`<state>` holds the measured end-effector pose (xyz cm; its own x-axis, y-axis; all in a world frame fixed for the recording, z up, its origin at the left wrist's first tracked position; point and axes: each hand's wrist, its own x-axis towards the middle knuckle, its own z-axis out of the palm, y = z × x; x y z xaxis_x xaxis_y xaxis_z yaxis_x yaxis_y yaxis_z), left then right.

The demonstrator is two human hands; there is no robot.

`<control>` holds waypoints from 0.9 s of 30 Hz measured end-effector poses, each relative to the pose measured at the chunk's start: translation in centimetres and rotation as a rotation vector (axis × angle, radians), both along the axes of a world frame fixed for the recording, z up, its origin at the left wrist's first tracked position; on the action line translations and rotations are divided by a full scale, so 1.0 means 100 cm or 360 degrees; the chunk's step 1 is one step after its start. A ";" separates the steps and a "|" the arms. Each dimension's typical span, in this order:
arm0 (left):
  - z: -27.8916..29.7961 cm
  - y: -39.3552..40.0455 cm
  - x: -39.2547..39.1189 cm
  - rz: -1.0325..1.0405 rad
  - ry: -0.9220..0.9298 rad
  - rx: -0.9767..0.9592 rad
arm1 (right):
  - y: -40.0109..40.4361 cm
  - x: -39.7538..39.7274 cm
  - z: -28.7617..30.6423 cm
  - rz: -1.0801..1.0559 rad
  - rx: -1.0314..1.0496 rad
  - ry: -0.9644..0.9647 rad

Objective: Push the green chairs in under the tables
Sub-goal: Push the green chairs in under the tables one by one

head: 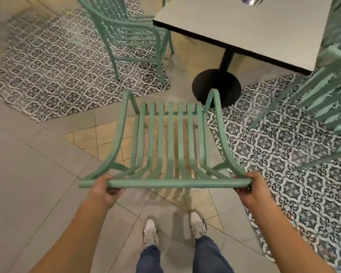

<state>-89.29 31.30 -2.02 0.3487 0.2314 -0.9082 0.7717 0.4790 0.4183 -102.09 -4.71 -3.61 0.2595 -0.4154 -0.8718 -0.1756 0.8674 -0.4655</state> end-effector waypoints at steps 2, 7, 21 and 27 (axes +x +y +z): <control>0.004 0.001 0.015 -0.0086 -0.0006 -0.0001 | 0.012 -0.002 0.002 -0.0059 -0.0042 -0.0006; 0.006 0.004 0.048 -0.0318 -0.0039 -0.0037 | 0.037 -0.017 0.000 -0.0266 -0.0060 0.0070; 0.009 -0.034 0.096 -0.0769 -0.0022 0.0035 | 0.070 -0.048 0.009 -0.0693 -0.0012 0.0091; 0.000 -0.008 0.090 -0.1403 -0.0591 0.1178 | 0.088 -0.064 0.015 0.0447 -0.1649 0.0760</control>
<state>-80.24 30.46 -1.97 0.8601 0.2043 -0.4674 0.4872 -0.6005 0.6341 -108.51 4.06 -2.08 0.1929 -0.9637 -0.1845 -0.6482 0.0160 -0.7613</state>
